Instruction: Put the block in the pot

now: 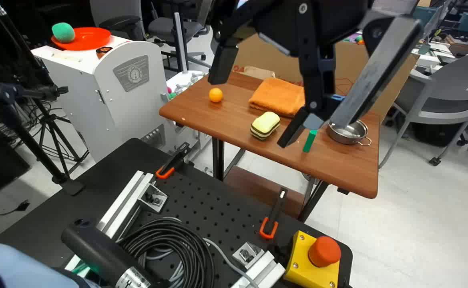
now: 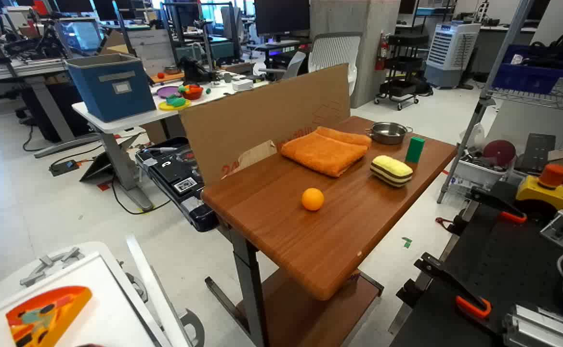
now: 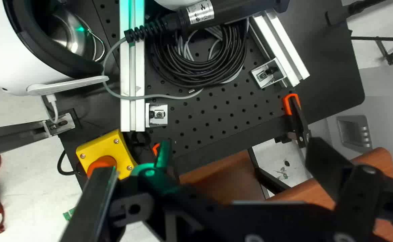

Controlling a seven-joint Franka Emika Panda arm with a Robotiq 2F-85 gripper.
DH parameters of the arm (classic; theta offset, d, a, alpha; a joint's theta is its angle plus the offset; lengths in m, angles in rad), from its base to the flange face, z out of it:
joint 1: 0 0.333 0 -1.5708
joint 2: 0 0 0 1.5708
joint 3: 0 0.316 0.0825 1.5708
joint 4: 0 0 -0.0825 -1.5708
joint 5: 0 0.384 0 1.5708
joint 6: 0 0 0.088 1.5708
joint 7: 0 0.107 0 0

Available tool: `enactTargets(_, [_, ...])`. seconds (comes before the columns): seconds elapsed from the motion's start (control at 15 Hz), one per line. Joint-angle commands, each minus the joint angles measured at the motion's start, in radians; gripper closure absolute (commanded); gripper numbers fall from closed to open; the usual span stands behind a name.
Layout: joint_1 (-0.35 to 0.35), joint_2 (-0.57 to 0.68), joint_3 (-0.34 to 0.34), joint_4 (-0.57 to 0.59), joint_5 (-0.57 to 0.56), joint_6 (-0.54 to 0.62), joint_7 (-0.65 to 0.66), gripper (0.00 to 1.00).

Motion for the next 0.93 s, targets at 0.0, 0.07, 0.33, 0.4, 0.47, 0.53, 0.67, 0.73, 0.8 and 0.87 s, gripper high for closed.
enactTargets(0.0, [-0.013,0.002,0.012,0.002,0.007,-0.002,-0.008,0.0])
enactTargets(0.07, [-0.013,0.002,0.012,0.002,0.007,-0.002,-0.008,0.0])
enactTargets(0.33, [-0.013,0.002,0.012,0.002,0.007,-0.002,-0.008,0.0])
enactTargets(0.4, [-0.013,0.002,0.012,0.002,0.007,-0.002,-0.008,0.0])
enactTargets(0.47, [-0.013,0.002,0.012,0.002,0.007,-0.002,-0.008,0.0])
enactTargets(0.53, [-0.013,0.002,0.012,0.002,0.007,-0.002,-0.008,0.0])
enactTargets(0.67, [-0.011,0.038,0.017,0.007,0.012,0.024,0.011,0.0])
enactTargets(0.73, [0.001,0.097,0.021,0.014,0.023,0.086,0.025,0.0])
enactTargets(0.8, [0.004,0.117,0.023,0.013,0.027,0.125,0.032,0.0])
enactTargets(0.87, [0.014,0.16,0.024,0.015,0.032,0.195,0.027,0.0])
